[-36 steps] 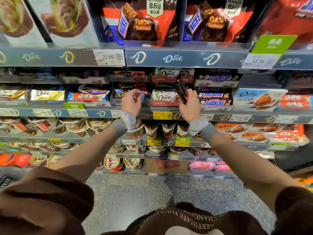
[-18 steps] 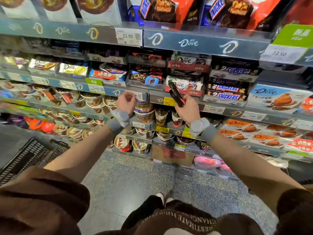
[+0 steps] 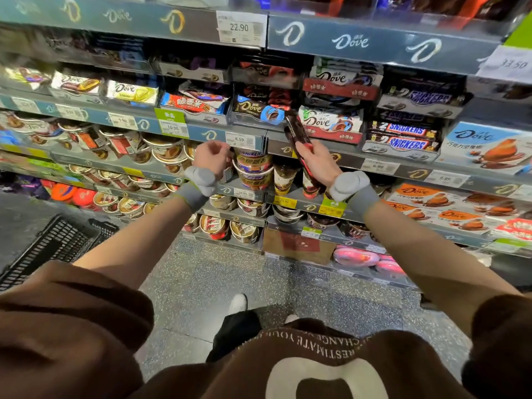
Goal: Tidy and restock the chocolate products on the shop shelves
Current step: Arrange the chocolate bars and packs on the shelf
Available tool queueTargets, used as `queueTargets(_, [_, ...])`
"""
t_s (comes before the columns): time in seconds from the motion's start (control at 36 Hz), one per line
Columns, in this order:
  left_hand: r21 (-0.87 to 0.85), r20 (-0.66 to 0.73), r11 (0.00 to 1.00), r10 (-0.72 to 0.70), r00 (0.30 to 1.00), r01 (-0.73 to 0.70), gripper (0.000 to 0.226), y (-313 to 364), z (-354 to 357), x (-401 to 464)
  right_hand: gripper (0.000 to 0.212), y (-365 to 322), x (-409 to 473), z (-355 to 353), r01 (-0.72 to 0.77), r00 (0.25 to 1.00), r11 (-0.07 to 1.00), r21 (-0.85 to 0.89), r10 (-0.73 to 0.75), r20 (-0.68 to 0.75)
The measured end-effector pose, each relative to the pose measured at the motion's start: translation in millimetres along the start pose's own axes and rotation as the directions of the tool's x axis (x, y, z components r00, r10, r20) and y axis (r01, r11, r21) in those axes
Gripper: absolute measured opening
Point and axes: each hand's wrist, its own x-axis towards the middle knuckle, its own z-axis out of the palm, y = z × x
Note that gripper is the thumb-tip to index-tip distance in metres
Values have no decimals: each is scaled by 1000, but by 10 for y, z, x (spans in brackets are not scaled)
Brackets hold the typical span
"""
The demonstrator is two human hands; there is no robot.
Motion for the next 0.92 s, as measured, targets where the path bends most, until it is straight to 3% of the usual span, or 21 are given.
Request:
queueTargets(0.11, [16,57,999,38,998,-39,21,1,-104,189,36,-163,24,171,81,991,995,-50,-86,-105])
queueTargets(0.22, [58,136,998,30,990,-38,29,-102,-246,519,50,-285,111,293,67,964,997,-36,-74,-256])
queueTargets(0.44, [94,192,984,134,972,-154,20,-110,-470,977,48,-469,272,558,35,900,997,67,-2,-437])
queueTargets(0.58, [94,259,957,242,935,-274,19,-34,-399,1083,35,-497,325,634,10,850,993,120,54,-524])
queueTargets(0.64, [125,261,921,329,908,-369,19,52,-335,1092,23,-516,315,634,8,828,994,109,54,-558])
queueTargets(0.78, [236,350,705,580,736,-668,31,304,-174,1180,33,-497,328,534,18,803,990,139,69,-593])
queueTargets(0.92, [268,447,569,641,624,-777,35,442,40,1289,33,-466,337,427,6,811,989,146,81,-579])
